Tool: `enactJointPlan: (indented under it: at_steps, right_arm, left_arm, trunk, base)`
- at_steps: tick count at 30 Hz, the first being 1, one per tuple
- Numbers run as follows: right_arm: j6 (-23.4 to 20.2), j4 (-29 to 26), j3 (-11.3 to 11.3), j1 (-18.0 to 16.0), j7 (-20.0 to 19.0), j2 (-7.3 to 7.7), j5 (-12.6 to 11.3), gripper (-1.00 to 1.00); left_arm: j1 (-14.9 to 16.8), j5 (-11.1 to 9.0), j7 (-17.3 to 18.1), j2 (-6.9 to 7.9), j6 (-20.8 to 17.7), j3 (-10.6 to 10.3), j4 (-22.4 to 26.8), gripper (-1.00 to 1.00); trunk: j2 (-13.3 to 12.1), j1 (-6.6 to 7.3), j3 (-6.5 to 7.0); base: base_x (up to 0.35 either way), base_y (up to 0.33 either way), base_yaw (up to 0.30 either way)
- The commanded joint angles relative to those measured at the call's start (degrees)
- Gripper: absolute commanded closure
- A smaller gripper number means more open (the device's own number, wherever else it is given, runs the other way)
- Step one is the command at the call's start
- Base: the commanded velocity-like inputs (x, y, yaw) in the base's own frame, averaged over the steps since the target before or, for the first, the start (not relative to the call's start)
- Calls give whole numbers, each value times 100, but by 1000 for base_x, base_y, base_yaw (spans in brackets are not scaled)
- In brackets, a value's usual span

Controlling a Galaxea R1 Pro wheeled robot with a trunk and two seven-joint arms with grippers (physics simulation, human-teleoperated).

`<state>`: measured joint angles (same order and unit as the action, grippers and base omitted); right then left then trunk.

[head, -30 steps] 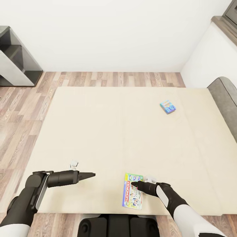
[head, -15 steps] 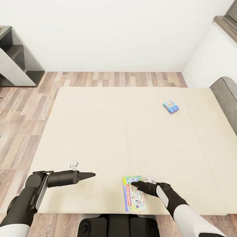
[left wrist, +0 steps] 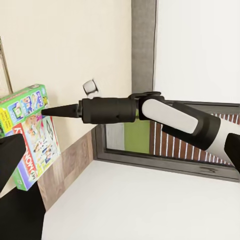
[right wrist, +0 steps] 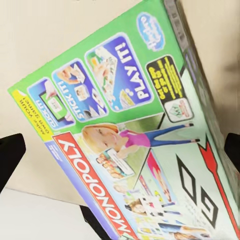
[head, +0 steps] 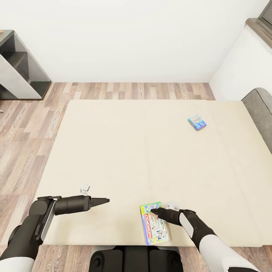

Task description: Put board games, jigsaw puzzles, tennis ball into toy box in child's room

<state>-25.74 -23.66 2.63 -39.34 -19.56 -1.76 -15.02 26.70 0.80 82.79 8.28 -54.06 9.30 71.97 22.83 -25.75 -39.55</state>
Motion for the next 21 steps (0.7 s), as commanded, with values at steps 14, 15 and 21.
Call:
enactJointPlan:
  at_steps: [14, 15, 21]
  right_arm:
    - [-68, 1, 27, -4, 196, 6, -11, -100]
    - [-74, 1, 27, -4, 265, 5, -11, -100]
    - [-353, -5, 27, -12, 997, 1, -30, -100]
  left_arm:
    - [2, 13, 29, 5, -59, 7, 2, -100]
    - [2, 14, 30, 5, -58, 8, 2, -100]
    - [2, 10, 35, 7, -54, 10, 2, -100]
  trunk:
    - [9, -3, -6]
    - [9, -3, -6]
    - [9, -3, -6]
  base:
    - [0, 0, 0]
    - [0, 0, 0]
    - [0, 0, 0]
